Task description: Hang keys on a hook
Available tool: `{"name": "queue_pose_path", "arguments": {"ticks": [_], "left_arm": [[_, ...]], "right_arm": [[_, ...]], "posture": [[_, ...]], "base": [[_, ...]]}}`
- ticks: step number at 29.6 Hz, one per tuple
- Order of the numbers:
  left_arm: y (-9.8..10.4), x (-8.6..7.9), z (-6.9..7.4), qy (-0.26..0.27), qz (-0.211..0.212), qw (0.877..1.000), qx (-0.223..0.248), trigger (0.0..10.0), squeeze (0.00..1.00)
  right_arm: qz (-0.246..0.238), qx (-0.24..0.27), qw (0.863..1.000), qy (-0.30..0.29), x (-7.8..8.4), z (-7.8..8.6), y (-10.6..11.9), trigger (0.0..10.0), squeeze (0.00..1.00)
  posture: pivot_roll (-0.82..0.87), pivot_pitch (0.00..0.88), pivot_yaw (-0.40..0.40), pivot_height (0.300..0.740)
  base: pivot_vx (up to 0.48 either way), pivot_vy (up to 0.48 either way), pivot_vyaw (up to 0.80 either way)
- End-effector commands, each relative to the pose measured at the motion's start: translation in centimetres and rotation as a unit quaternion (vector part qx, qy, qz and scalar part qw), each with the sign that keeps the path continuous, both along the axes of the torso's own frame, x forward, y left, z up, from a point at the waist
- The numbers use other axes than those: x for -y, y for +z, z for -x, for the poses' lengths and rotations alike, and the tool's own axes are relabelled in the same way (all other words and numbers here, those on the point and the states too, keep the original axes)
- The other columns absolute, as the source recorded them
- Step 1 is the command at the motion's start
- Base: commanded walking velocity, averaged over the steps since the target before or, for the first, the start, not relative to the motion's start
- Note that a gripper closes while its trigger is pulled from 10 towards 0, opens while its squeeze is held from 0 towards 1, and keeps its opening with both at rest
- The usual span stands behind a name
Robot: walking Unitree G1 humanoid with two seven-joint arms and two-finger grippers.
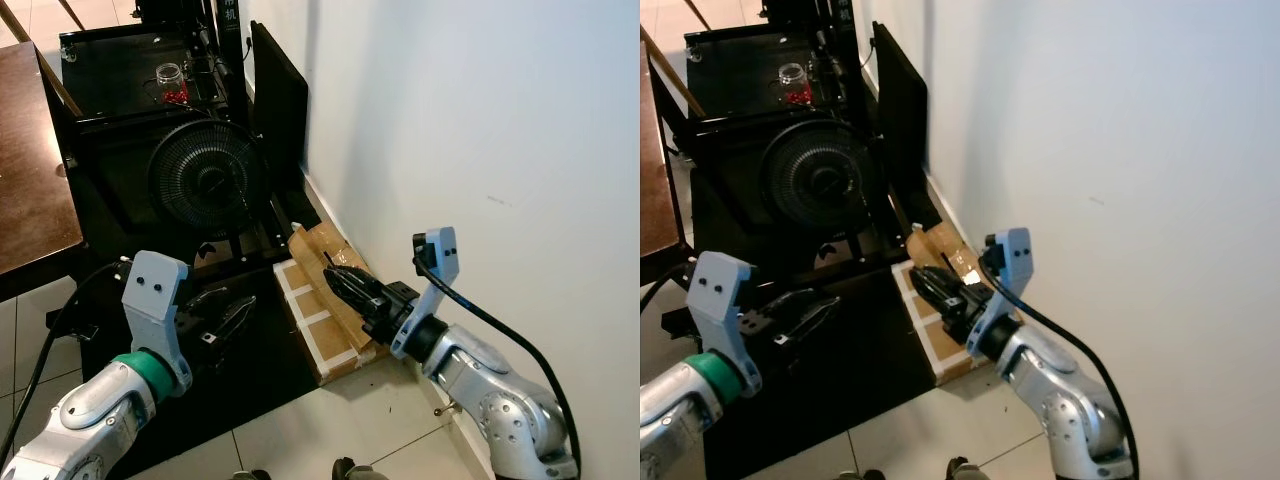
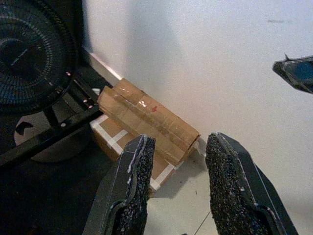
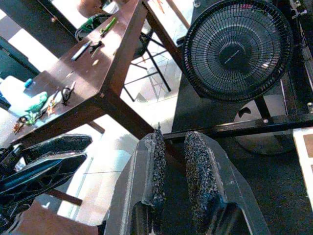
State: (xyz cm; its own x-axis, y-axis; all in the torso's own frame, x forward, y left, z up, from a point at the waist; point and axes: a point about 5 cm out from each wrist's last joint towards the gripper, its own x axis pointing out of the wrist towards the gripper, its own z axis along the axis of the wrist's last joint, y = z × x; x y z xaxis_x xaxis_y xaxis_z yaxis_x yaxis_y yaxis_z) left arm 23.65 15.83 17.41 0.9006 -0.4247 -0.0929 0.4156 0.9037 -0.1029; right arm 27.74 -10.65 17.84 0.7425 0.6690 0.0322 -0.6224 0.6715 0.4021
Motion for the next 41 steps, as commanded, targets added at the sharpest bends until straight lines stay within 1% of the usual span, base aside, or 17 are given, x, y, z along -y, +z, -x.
{"name": "queue_pose_path", "arguments": {"ticks": [1, 5, 7, 9, 11, 14, 15, 17, 19, 22, 28, 29, 31, 33, 34, 35, 41], "left_arm": [[-0.4, -0.3, 0.0, 0.011, 0.002, 1.000, -0.016, 10.0, 0.00], [1.0, -0.9, -0.4, 0.068, -0.056, 0.996, 0.031, 10.0, 0.00], [1.4, -1.2, -0.4, 0.084, -0.050, 0.995, 0.033, 10.0, 0.00], [1.6, -1.3, -0.5, 0.090, -0.045, 0.994, 0.030, 10.0, 0.00], [1.9, -1.8, -0.5, 0.106, -0.076, 0.991, 0.040, 10.0, 0.00], [1.8, -2.1, -0.6, 0.117, -0.094, 0.988, 0.045, 10.0, 0.00], [1.3, -2.8, -0.9, 0.154, -0.114, 0.981, 0.044, 10.0, 0.00], [1.1, -3.0, -1.1, 0.168, -0.123, 0.977, 0.046, 10.0, 0.00], [0.8, -2.9, -1.1, 0.171, -0.137, 0.975, 0.047, 10.0, 0.00], [0.6, -2.0, -1.1, 0.181, -0.125, 0.974, 0.050, 10.0, 0.00], [0.6, -0.8, -1.2, 0.159, -0.128, 0.977, 0.061, 10.0, 0.00], [0.8, -0.7, -1.4, 0.159, -0.131, 0.976, 0.067, 10.0, 0.00], [0.8, -0.7, -1.4, 0.159, -0.131, 0.976, 0.067, 10.0, 0.00], [0.9, -0.8, -1.6, 0.161, -0.133, 0.976, 0.069, 10.0, 0.00], [1.2, -1.1, -2.1, 0.168, -0.130, 0.974, 0.077, 10.0, 0.00], [1.3, -1.2, -2.3, 0.170, -0.129, 0.974, 0.081, 10.0, 0.00], [0.9, -1.3, -2.4, 0.166, -0.133, 0.974, 0.079, 10.0, 0.00]], "right_arm": [[0.006, -0.008, 1.000, -0.002, 0.0, 0.0, -0.5, 10.0, 0.00], [0.090, 0.050, 0.989, -0.108, 0.7, -0.2, 0.4, 10.0, 0.00], [0.116, 0.059, 0.983, -0.130, 0.8, -0.2, 0.7, 10.0, 0.00], [0.131, 0.051, 0.980, -0.138, 0.7, -0.3, 0.7, 10.0, 0.00], [0.170, 0.065, 0.972, -0.147, 0.8, -0.7, 1.1, 10.0, 0.00], [0.179, 0.072, 0.970, -0.146, 0.8, -1.0, 1.2, 10.0, 0.00], [0.184, 0.068, 0.971, -0.134, 0.8, -1.7, 1.0, 10.0, 0.00], [0.193, 0.074, 0.971, -0.124, 0.7, -2.0, 0.9, 10.0, 0.00], [0.196, 0.080, 0.971, -0.112, 0.7, -2.2, 0.9, 10.0, 0.00], [0.212, 0.111, 0.964, -0.113, 1.2, -2.5, 0.9, 10.0, 0.00], [0.162, 0.118, 0.970, -0.138, 2.2, -2.4, 1.5, 10.0, 0.00], [0.117, 0.105, 0.975, -0.159, 2.3, -2.4, 1.8, 10.0, 0.00], [0.117, 0.105, 0.975, -0.159, 2.3, -2.4, 1.8, 10.0, 0.00], [0.096, 0.096, 0.977, -0.164, 2.3, -2.4, 1.9, 10.0, 0.00], [0.049, 0.085, 0.982, -0.162, 1.8, -2.5, 2.2, 10.0, 0.00], [0.039, 0.085, 0.983, -0.160, 1.6, -2.6, 2.3, 10.0, 0.00], [0.036, 0.114, 0.981, -0.154, 1.2, -2.6, 2.5, 10.0, 0.00]], "posture": [[-0.02, 0.162, 0.083, 0.740], [-0.03, 0.134, 0.081, 0.740], [-0.03, 0.124, 0.080, 0.740], [-0.03, 0.121, 0.079, 0.740], [-0.03, 0.110, 0.071, 0.740], [-0.03, 0.104, 0.062, 0.740], [-0.03, 0.097, 0.044, 0.740], [-0.04, 0.093, 0.029, 0.740], [-0.04, 0.089, 0.018, 0.740], [-0.05, 0.088, 0.005, 0.740], [-0.06, 0.082, 0.015, 0.740], [-0.06, 0.080, 0.026, 0.740], [-0.06, 0.080, 0.026, 0.740], [-0.06, 0.080, 0.026, 0.740], [-0.06, 0.079, 0.033, 0.740], [-0.06, 0.079, 0.033, 0.740], [-0.06, 0.076, 0.037, 0.740]], "base": [[0.000, 0.000, 0.00], [0.000, 0.000, 0.00], [0.000, 0.000, 0.00], [0.000, 0.000, 0.00], [0.000, 0.000, 0.00], [0.000, 0.000, 0.00], [0.000, 0.000, 0.00], [0.000, 0.000, 0.00], [0.000, 0.000, 0.00], [0.000, 0.000, 0.00], [0.000, 0.000, 0.00], [0.000, 0.000, 0.00], [0.000, 0.000, 0.00], [0.000, 0.000, 0.00], [0.000, 0.000, 0.00], [0.000, 0.000, 0.00], [0.000, 0.000, 0.00]]}}
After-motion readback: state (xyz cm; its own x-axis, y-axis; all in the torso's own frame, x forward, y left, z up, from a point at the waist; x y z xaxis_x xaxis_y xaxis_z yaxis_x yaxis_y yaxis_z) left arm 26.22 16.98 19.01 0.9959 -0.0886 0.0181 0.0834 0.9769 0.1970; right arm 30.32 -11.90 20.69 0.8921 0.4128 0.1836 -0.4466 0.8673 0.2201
